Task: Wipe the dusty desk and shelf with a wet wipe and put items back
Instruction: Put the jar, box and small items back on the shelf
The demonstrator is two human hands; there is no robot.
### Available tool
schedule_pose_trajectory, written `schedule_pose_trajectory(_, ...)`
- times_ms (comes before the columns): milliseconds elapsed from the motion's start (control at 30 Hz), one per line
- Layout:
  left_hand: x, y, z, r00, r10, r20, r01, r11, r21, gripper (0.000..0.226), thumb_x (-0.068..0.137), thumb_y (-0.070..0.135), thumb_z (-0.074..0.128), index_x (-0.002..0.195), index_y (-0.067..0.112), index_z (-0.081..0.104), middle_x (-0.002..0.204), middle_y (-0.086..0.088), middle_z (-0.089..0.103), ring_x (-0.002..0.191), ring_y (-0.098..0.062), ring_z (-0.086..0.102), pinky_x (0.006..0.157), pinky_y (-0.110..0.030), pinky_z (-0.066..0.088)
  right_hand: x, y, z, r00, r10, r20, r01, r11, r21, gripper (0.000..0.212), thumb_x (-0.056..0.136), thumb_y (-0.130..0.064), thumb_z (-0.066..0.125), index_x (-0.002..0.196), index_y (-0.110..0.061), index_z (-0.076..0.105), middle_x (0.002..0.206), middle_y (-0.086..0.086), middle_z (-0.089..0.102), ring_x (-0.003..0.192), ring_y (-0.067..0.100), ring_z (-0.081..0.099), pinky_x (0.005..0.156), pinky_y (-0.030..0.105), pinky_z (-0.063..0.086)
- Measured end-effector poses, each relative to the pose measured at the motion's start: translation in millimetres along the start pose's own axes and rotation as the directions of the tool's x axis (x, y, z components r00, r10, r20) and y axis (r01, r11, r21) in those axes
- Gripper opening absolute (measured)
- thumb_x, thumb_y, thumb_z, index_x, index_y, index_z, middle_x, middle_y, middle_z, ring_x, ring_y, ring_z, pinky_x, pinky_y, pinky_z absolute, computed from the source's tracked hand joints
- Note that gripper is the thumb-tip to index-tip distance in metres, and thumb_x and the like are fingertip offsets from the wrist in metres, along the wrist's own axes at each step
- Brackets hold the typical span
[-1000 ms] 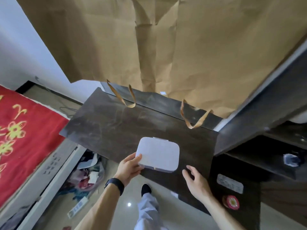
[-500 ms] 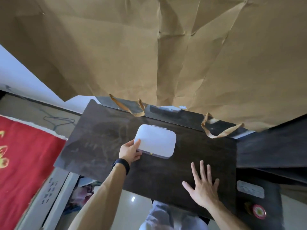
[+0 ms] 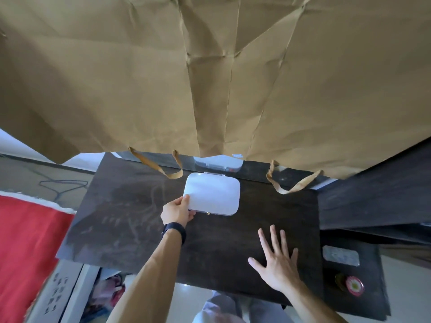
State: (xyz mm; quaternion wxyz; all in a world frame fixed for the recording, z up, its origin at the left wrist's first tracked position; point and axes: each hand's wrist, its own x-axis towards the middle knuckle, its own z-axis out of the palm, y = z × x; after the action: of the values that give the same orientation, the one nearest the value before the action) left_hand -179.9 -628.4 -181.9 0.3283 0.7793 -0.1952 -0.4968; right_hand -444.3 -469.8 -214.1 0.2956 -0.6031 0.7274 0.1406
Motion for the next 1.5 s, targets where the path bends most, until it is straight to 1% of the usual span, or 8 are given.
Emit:
schedule_pose_trajectory(233, -10.5, -0.4, -3.2, 1.0, 0.009, 0.013, -0.009, 1.0, 0.001, 0.035, 0.095, 0.041, 0.061, 0.122, 0.02, 0.065, 0.09, 0.004, 0.07, 0.075, -0.022, 0.075, 0.075, -0.037, 0.062, 0.5, 1.5, -4.5, 1.0, -0.016, -0.003, 0.016, 0.998, 0.056, 0.085, 0.09, -0.075, 0.032, 0.149, -0.045, -0.021, 0.153, -0.008, -0.039, 0.146, 0.02, -0.031, 0.115, 0.067, 0.009)
schedule_pose_trajectory(367, -31.8, -23.1, -10.5, 0.998, 0.042, -0.049, -0.036, 0.993, 0.11, 0.029, 0.096, 0.045, 0.047, 0.113, 0.024, 0.058, 0.103, 0.004, 0.066, 0.07, -0.016, 0.074, 0.082, -0.042, 0.06, -12.2, 21.6, -27.2, 0.992, -0.059, -0.109, 0.086, 0.96, 0.265, 0.059, 0.101, -0.048, 0.042, 0.155, -0.039, 0.02, 0.161, -0.013, -0.003, 0.154, 0.018, 0.001, 0.122, 0.046, 0.016)
schedule_pose_trajectory(567, -106.8, -66.4, 17.0, 0.93, 0.22, 0.295, -0.352, 0.764, 0.541, 0.025, 0.096, 0.032, 0.053, 0.119, 0.026, 0.061, 0.104, 0.006, 0.069, 0.093, -0.018, 0.063, 0.081, -0.027, 0.046, -79.4, 96.4, -56.3, 0.96, 0.002, -0.279, 0.12, 0.9, 0.419, 0.047, 0.1, -0.031, 0.053, 0.146, -0.037, 0.043, 0.155, -0.016, 0.033, 0.149, 0.007, 0.022, 0.115, 0.019, 0.017)
schedule_pose_trajectory(733, -179.7, -77.6, 99.7, 0.706, 0.364, 0.608, -0.707, 0.416, 0.572, 0.029, 0.097, 0.032, 0.053, 0.124, 0.026, 0.061, 0.109, 0.002, 0.065, 0.104, -0.023, 0.061, 0.086, -0.031, 0.049, -121.3, 160.5, -82.5, 0.918, 0.038, -0.395, 0.154, 0.884, 0.441, 0.043, 0.099, -0.034, 0.055, 0.142, -0.038, 0.051, 0.153, -0.015, 0.041, 0.146, 0.003, 0.028, 0.117, 0.036, 0.033)
schedule_pose_trajectory(1000, -302.3, -69.7, 243.4, 0.129, 0.574, 0.808, -0.966, -0.112, 0.234, 0.039, 0.093, 0.031, 0.054, 0.13, 0.021, 0.06, 0.126, 0.001, 0.061, 0.111, -0.024, 0.058, 0.087, -0.037, 0.053, -119.0, 265.4, -123.6, 0.756, 0.218, -0.617, 0.116, 0.884, 0.453, 0.039, 0.094, -0.024, 0.064, 0.133, -0.018, 0.06, 0.136, 0.002, 0.061, 0.126, 0.02, 0.055, 0.101, 0.026, 0.041)
schedule_pose_trajectory(1133, -325.4, -70.9, 300.5, 0.25, 0.364, 0.897, -0.939, -0.137, 0.317, 0.066, 0.097, 0.036, 0.048, 0.156, 0.019, 0.024, 0.162, -0.004, 0.023, 0.148, -0.025, 0.022, 0.12, -0.039, 0.025, -79.1, 303.6, -143.9, 0.813, 0.313, -0.491, -0.054, 0.88, 0.471, 0.059, 0.095, -0.031, 0.058, 0.148, -0.015, 0.036, 0.15, 0.012, 0.039, 0.124, 0.032, 0.055, 0.094, 0.039, 0.048)
schedule_pose_trajectory(1267, -318.4, -79.1, 324.8, 0.434, 0.195, 0.88, -0.85, -0.236, 0.472, 0.075, 0.1, 0.043, 0.041, 0.159, 0.016, 0.002, 0.167, -0.002, -0.004, 0.153, -0.023, 0.003, 0.122, -0.043, 0.008, -45.2, 325.5, -157.5, 0.82, 0.404, -0.406, -0.234, 0.883, 0.407, 0.073, 0.099, -0.037, 0.047, 0.157, -0.01, 0.011, 0.158, 0.014, 0.025, 0.121, 0.04, 0.055, 0.089, 0.042, 0.05)
schedule_pose_trajectory(1500, -309.0, -93.6, 321.4, 0.498, 0.151, 0.854, -0.805, -0.286, 0.52, 0.073, 0.102, 0.042, 0.036, 0.158, 0.022, -0.006, 0.165, 0.006, -0.014, 0.153, -0.015, -0.006, 0.124, -0.046, 0.003, -17.3, 322.9, -152.6, 0.735, 0.47, -0.489, -0.322, 0.876, 0.358, 0.053, 0.1, -0.035, 0.052, 0.141, -0.008, 0.033, 0.142, 0.014, 0.04, 0.099, 0.036, 0.066, 0.072, 0.042, 0.052)
